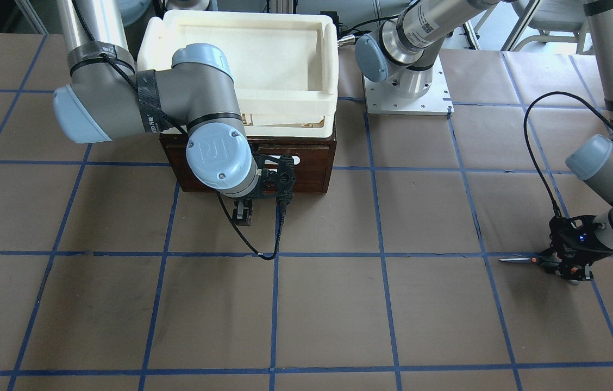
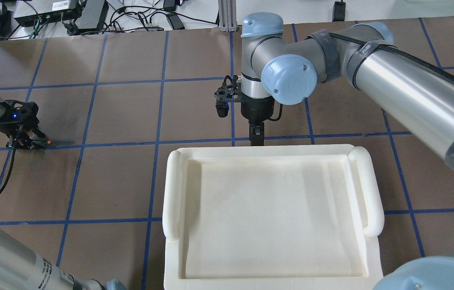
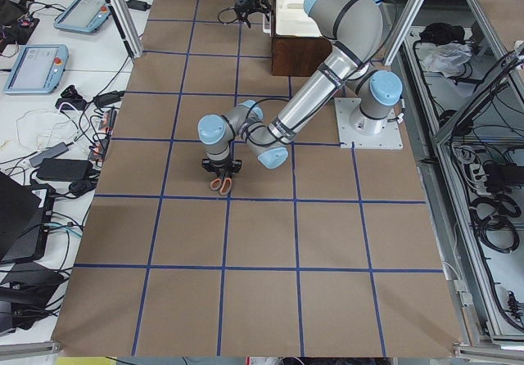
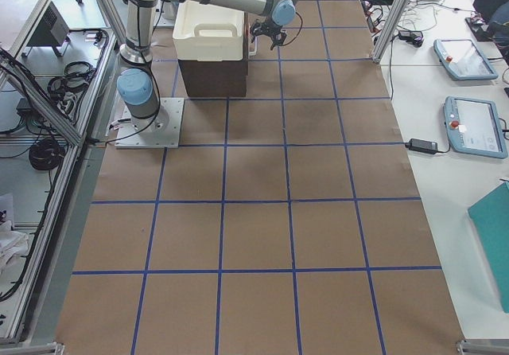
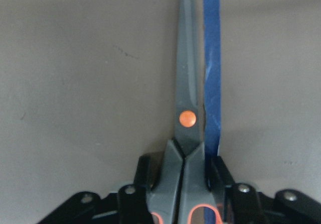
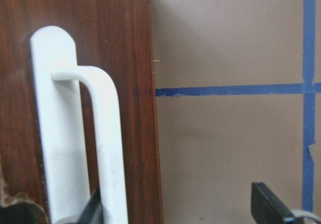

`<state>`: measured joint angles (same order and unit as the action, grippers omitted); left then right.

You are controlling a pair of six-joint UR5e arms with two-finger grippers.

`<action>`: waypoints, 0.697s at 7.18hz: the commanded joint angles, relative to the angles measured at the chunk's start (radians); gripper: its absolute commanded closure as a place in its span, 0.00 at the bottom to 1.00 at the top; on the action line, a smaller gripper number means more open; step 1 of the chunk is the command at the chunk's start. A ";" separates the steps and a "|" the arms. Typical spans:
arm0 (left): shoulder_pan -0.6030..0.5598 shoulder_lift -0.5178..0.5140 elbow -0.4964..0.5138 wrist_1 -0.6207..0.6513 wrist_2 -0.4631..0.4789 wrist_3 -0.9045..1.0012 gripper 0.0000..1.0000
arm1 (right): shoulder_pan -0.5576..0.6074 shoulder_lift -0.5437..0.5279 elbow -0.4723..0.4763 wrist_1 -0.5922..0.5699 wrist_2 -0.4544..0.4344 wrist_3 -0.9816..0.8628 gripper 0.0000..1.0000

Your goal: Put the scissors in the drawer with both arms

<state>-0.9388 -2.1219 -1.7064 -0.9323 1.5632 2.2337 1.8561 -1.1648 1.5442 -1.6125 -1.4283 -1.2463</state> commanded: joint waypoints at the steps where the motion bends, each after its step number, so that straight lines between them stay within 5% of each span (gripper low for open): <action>1: -0.001 0.013 0.008 0.001 0.000 0.003 0.80 | 0.002 -0.003 0.002 -0.141 -0.021 0.024 0.00; 3: -0.005 0.030 0.010 0.001 0.005 0.004 0.94 | 0.014 -0.001 0.002 -0.307 -0.093 0.012 0.00; 5: -0.006 0.051 0.011 0.000 0.006 0.004 1.00 | 0.017 -0.003 -0.004 -0.342 -0.122 -0.047 0.00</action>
<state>-0.9436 -2.0853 -1.6958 -0.9321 1.5683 2.2379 1.8717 -1.1662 1.5450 -1.9256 -1.5305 -1.2601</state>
